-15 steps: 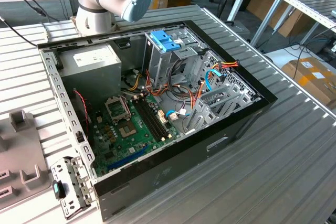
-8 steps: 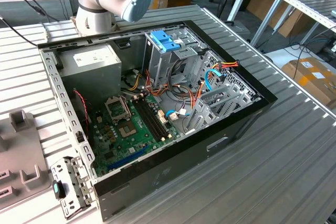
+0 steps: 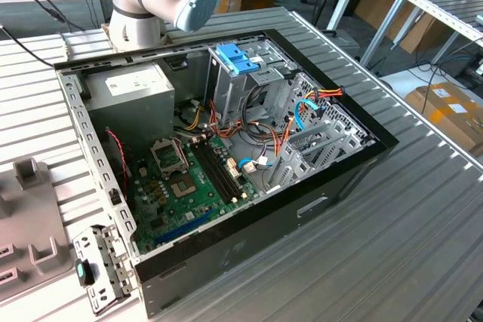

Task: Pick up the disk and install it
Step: 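Pick up the disk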

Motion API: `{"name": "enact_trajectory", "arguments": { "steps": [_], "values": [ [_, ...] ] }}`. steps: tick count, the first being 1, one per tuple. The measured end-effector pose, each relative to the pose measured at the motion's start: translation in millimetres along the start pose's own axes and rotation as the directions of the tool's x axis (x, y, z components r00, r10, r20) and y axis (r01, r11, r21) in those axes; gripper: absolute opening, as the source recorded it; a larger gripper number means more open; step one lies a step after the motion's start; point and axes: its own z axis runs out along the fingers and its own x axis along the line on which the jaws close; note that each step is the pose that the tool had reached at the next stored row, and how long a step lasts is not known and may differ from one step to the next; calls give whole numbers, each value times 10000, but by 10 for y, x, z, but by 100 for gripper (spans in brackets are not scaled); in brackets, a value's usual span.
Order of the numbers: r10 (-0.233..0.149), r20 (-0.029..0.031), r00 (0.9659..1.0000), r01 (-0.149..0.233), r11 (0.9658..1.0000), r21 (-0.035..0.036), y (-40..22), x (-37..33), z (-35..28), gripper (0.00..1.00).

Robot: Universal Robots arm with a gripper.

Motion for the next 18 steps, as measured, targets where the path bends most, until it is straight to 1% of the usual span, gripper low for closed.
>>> {"name": "enact_trajectory", "arguments": {
  "steps": [2,3,4,6,7,12,13,14,18],
  "values": [
    [0,-1,10000,0,10000,-1,-38,-6,1,11],
    [1,0,10000,-1,10000,0,-80,-13,4,11],
    [1,0,10000,-1,10000,0,-103,-21,6,11],
    [38,-2,10000,-38,10000,0,-102,-57,20,11],
    [53,-2,10000,-53,10000,0,-101,-61,29,11],
    [64,-5,10000,-64,10000,-6,-101,-62,30,11],
    [64,-18,10000,-64,9999,-87,-101,-62,32,11],
    [62,-26,10000,-63,9999,-137,-100,-62,32,11],
    [61,-30,10000,-62,9999,-160,-101,-61,32,11]
  ]
}}
